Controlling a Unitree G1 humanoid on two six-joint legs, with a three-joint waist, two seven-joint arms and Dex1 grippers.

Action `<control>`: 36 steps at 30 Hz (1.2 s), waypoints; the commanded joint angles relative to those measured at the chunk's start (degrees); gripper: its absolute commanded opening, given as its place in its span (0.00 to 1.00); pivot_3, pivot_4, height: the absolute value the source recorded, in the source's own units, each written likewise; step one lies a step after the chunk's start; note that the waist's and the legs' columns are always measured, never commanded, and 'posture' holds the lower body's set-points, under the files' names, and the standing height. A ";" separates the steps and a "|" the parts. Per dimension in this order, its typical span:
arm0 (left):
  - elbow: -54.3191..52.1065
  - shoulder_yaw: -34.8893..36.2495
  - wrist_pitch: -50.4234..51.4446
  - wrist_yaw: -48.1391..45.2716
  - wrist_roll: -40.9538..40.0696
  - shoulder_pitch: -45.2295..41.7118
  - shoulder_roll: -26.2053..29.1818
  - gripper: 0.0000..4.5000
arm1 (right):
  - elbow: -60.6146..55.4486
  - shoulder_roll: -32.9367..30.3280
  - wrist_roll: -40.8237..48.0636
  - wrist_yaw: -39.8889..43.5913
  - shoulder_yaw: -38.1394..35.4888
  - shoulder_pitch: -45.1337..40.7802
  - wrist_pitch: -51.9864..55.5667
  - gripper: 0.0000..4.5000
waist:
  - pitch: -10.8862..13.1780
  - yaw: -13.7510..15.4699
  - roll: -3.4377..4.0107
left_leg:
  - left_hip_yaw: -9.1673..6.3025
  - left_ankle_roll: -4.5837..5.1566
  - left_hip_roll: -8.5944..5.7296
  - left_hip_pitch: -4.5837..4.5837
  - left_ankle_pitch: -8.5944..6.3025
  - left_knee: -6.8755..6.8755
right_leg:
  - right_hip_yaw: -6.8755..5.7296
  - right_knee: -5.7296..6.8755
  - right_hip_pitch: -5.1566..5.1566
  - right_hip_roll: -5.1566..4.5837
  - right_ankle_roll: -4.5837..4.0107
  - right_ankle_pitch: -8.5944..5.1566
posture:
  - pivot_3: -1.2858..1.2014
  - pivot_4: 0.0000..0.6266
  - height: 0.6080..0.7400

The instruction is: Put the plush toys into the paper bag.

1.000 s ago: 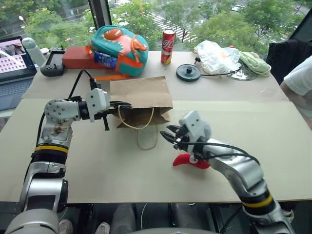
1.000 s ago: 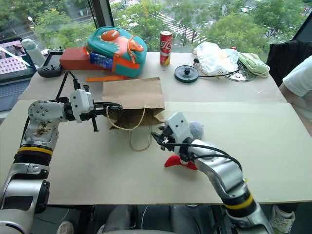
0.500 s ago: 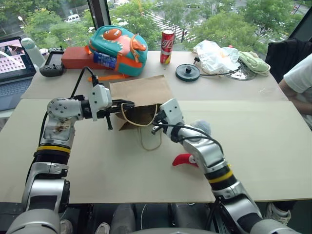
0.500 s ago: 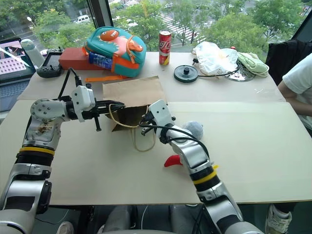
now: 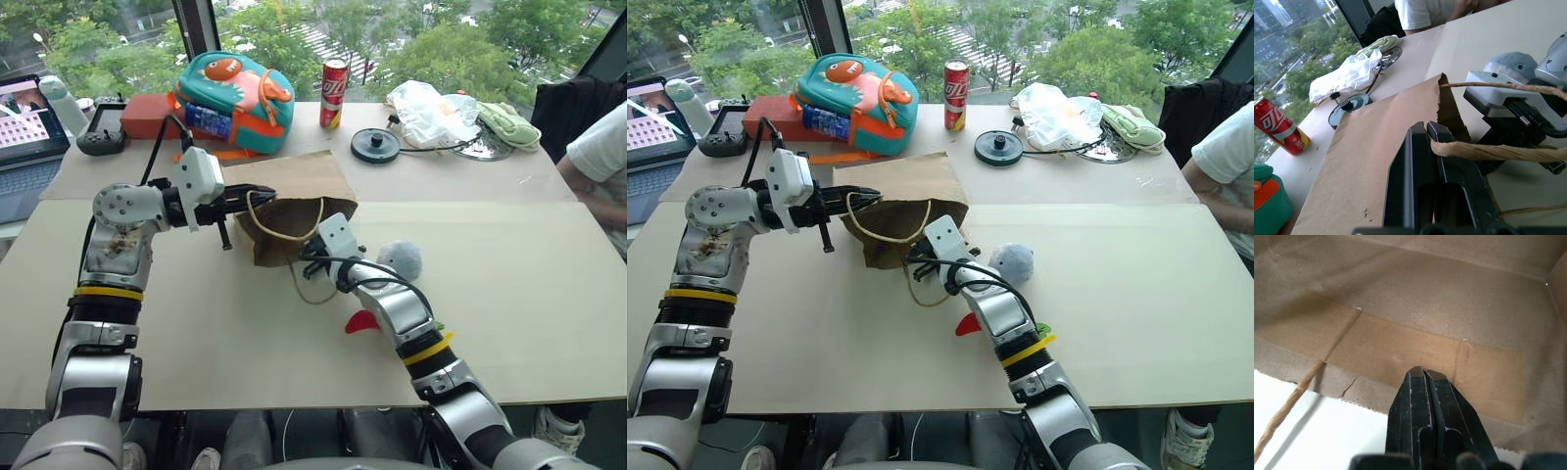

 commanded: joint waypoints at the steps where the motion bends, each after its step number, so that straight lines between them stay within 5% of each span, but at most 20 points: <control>1: -0.96 2.62 1.22 2.10 -2.00 -3.02 -0.40 0.00 | -1.33 0.04 -0.84 1.40 0.57 0.67 2.08 0.01 | 0.00 0.01 0.00 | 0.00 0.00 0.00 0.00 0.00 0.00 | 0.00 0.00 0.00 0.00 0.00 0.00 | 0.52 0.24 0.87; 19: -2.62 2.58 3.59 3.29 -2.67 -2.08 -0.71 0.00 | -4.39 0.08 -2.26 2.55 -0.82 1.66 3.98 0.01 | 0.00 -0.34 0.01 | 0.00 0.00 0.00 0.01 0.00 -0.03 | 0.00 -0.02 0.00 0.00 0.00 0.00 | 0.52 0.24 0.87; 27: -3.64 2.22 3.32 3.18 -2.13 -0.04 -0.75 0.00 | -25.76 -0.16 5.94 4.63 -8.04 2.61 14.16 0.01 | 0.00 -0.13 0.01 | 0.00 -0.01 0.00 -0.10 0.00 -0.06 | -0.01 -0.04 -0.07 -0.01 0.00 0.00 | 0.52 0.24 0.87; 34: -3.58 2.42 3.76 3.41 -2.32 -0.53 -0.80 0.00 | -40.49 -6.56 11.28 5.73 -14.39 5.74 26.77 0.01 | 0.00 0.34 0.00 | -0.01 -0.01 -0.01 -0.10 0.00 -0.12 | -0.02 -0.11 -0.06 -0.02 -0.01 -0.01 | 0.52 0.24 0.87; 36: -3.59 2.43 3.79 3.44 -2.36 -0.50 -0.82 0.00 | -42.92 -9.24 12.57 5.87 -17.51 6.54 29.55 0.13 | 0.00 0.40 0.00 | -0.01 -0.01 -0.01 -0.10 0.00 -0.11 | -0.01 -0.15 -0.04 -0.02 -0.01 -0.01 | 0.52 0.24 0.87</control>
